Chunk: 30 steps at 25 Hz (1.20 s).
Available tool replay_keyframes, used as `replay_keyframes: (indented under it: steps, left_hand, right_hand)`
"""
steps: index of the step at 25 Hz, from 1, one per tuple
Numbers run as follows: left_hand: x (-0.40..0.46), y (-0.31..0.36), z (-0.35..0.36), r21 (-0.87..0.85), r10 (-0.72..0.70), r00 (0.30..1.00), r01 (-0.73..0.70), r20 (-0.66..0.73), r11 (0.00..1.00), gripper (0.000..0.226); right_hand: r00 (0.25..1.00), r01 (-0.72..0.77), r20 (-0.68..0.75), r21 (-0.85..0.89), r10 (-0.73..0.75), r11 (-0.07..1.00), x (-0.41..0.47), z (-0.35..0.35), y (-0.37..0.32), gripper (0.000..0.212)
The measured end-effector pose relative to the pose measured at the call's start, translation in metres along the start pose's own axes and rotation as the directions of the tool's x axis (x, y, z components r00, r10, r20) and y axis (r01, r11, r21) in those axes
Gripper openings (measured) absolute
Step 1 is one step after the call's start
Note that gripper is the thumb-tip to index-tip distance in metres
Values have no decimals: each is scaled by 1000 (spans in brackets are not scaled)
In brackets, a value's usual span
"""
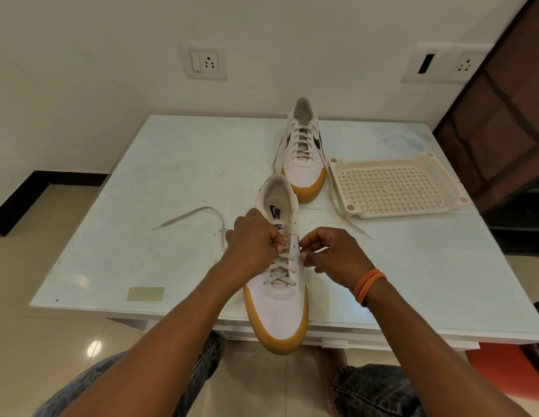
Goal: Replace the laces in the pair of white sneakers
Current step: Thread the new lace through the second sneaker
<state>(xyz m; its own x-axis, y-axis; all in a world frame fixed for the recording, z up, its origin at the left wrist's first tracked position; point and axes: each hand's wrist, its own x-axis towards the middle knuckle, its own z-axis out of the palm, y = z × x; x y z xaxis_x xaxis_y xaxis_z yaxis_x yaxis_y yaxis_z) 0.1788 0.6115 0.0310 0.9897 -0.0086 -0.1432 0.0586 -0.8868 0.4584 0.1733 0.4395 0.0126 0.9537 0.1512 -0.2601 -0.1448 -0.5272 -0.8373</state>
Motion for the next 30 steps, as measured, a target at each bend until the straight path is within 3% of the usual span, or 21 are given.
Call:
replay_keyframes:
  steps: [6,13,21,26,29,30]
  left_hand:
    - [-6,7,8,149,19,998,-11,-54,989,17]
    - [1,-4,-1,-322,-92,993,112,76,940,6]
    - [-5,-2,5,-484,-71,978,159,196,861,16]
    - [2,-8,4,-420,-70,968,170,243,891,13]
    - [3,-8,2,-363,-42,966,136,256,922,2]
    - [4,-10,1,-310,-39,969,116,244,944,8]
  right_hand:
    - [1000,14,-22,-9,-14,1000,0,2,1,16]
    - [1000,6,-12,0,-6,1000,0,3,1,13]
    - [999,18,-50,-5,-18,1000,-2,4,2,14]
    - [980,131,-157,41,-123,991,-5,6,-5,8]
    - [968,159,-191,-28,-161,987,-4,15,-4,9]
    - [971,154,-177,-49,-161,987,-4,15,-4,10]
